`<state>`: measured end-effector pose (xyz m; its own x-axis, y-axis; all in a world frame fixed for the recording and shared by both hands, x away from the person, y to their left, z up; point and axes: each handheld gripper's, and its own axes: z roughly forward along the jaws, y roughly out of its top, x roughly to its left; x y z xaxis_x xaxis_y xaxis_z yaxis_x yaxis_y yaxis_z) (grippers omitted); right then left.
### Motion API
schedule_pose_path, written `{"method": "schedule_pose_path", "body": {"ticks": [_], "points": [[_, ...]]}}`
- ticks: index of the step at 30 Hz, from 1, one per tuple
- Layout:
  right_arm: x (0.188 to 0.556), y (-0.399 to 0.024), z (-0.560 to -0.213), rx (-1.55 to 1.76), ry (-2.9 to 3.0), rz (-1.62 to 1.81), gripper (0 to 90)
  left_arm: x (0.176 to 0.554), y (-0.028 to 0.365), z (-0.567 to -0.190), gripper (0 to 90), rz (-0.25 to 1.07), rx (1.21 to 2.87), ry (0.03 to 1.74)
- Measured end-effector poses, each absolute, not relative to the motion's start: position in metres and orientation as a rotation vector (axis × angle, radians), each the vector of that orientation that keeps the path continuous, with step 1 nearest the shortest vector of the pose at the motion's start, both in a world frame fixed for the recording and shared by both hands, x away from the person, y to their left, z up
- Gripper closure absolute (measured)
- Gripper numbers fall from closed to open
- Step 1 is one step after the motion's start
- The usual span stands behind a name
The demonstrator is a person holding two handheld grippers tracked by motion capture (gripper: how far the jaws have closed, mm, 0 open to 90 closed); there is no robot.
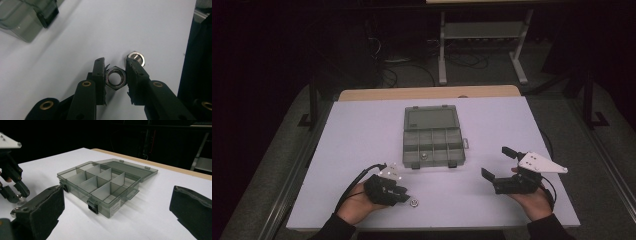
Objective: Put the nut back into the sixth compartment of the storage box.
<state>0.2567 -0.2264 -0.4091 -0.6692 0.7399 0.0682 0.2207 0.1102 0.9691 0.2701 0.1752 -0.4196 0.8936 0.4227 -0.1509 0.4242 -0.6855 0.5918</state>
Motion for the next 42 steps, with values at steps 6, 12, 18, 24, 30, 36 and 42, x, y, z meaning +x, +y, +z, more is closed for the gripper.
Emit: {"method": "schedule_pose_path", "body": {"ticks": [6,12,18,24,30,36,42], "points": [[0.257,-0.226,-0.409,0.934,1.956,1.583,0.0,0.277,0.175,-0.414,70.4,-0.002,2.403,0.611],[0.256,-0.226,-0.409,0.950,1.961,1.582,0.0,0.288,0.172,-0.405,70.4,0.023,2.347,0.624],[0.257,-0.226,-0.410,0.944,1.959,1.580,0.0,0.295,0.170,-0.398,70.4,0.021,2.318,0.629],[0.258,-0.226,-0.410,0.937,1.956,1.577,0.0,0.300,0.167,-0.389,70.4,0.033,2.281,0.623],[0.258,-0.226,-0.410,0.936,1.960,1.573,0.0,0.309,0.162,-0.383,70.4,0.032,2.277,0.611],[0.258,-0.226,-0.410,0.948,1.960,1.581,0.0,0.321,0.156,-0.377,70.4,0.042,2.267,0.607],[0.258,-0.226,-0.410,0.947,1.957,1.583,0.0,0.331,0.151,-0.371,70.4,0.051,2.251,0.604]]}}
